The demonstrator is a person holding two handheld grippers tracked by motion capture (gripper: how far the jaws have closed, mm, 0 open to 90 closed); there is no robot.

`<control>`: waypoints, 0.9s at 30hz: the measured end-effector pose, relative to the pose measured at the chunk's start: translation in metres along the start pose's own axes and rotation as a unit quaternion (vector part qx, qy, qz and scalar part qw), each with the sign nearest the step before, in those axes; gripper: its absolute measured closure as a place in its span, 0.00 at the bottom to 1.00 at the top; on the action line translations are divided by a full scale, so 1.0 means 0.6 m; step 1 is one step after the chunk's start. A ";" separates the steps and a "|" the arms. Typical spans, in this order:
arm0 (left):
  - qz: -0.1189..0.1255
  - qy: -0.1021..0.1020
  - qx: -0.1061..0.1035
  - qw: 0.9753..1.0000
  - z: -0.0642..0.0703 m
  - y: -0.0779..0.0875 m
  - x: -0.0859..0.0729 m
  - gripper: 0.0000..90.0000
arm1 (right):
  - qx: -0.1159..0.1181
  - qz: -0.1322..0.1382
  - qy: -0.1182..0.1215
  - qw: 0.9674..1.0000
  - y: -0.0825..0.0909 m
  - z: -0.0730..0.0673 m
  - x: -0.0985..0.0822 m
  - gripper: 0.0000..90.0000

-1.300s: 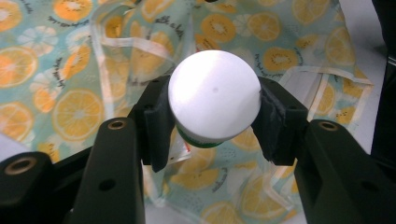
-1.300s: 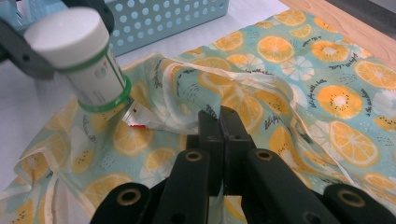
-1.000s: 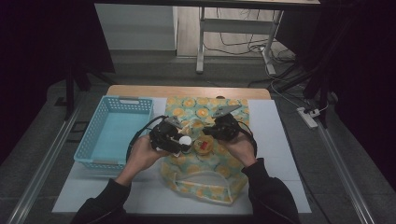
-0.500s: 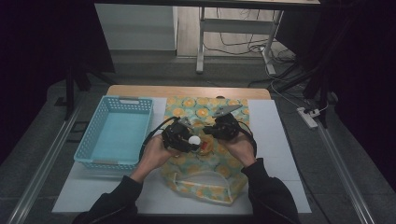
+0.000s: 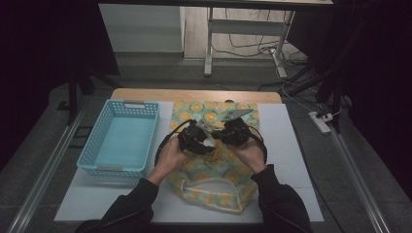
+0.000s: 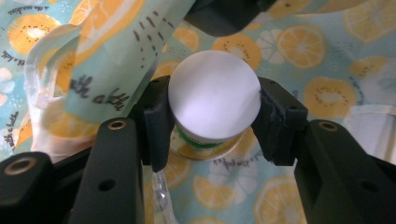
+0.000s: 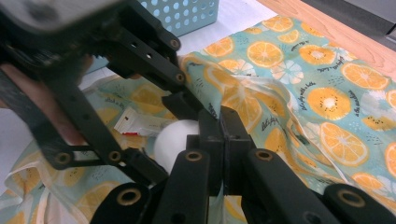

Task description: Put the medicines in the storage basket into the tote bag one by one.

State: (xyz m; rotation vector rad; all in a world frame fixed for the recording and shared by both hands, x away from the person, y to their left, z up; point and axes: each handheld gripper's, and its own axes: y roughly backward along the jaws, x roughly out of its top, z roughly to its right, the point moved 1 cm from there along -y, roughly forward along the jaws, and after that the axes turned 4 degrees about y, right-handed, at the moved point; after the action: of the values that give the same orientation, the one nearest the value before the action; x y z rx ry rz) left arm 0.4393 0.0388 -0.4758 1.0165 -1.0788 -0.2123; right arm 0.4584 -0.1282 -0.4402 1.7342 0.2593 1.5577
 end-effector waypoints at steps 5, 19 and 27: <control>0.002 0.003 0.001 1.000 -0.005 -0.012 0.001 0.56 | -0.002 0.000 0.001 1.000 0.000 0.000 0.000 0.99; 0.023 0.016 -0.016 0.999 -0.013 -0.009 -0.003 0.40 | -0.005 0.002 -0.001 1.000 0.000 0.000 0.000 0.99; 0.041 0.033 -0.037 0.998 -0.009 0.011 -0.013 0.31 | -0.003 0.004 0.002 1.000 0.001 -0.003 0.002 0.99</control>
State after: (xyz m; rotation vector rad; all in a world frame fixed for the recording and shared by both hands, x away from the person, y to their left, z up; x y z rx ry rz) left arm 0.4378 0.0504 -0.4761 0.9059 -1.0422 -0.1496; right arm 0.4569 -0.1275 -0.4390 1.7299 0.2510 1.5660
